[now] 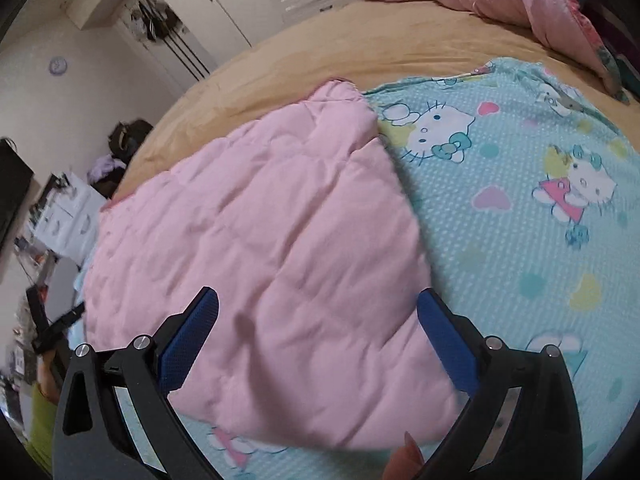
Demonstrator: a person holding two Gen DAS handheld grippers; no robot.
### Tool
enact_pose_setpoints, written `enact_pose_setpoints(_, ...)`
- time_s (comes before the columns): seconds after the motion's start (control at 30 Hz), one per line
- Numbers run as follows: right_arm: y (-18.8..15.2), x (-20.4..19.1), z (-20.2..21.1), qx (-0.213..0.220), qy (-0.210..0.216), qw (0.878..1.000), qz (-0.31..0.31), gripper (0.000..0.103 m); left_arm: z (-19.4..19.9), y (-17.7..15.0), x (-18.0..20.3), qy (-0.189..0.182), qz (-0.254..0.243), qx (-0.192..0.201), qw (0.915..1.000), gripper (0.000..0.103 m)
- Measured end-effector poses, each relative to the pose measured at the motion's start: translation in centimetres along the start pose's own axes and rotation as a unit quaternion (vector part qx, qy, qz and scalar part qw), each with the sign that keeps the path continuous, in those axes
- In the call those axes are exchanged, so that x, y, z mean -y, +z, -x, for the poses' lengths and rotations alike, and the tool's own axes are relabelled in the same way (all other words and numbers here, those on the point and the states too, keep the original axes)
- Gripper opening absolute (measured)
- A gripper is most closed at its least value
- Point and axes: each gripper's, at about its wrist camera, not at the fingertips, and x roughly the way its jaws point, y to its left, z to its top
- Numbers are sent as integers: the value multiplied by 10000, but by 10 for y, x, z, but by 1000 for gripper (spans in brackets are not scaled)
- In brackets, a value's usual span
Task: Fold large clothes
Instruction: 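Grasp the edge of the pink quilted bundle with both grippers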
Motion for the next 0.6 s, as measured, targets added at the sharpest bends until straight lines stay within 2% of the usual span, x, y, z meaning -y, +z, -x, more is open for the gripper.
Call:
enact_pose_setpoints(0.07,7,6,-10,-222,-162,9996,46,99,-13,7,-4,-203,17,-196,9996,95)
enact_pose_setpoints(0.13,11,16,-23,-563,88,9984,-27,99,-27,12,-12,-549,210,-393,9975,95)
enact_pose_setpoints(0.2,13,20,-30,-669,246,9975,-24,99,-39,15,-20,-884,454,-545,9936,95)
enact_pose_setpoints(0.33,16,26,-46,-987,604,9933,2,99,-57,14,-31,-1328,675,-721,9862,95)
enact_pose_setpoints(0.5,20,43,-73,-1490,1286,9801,-255,99,-66,12,-29,-1469,637,-753,9842,95)
enact_pose_setpoints(0.6,23,40,-80,-1611,1374,9773,-116,99,-71,13,-29,-1531,606,-780,9833,95)
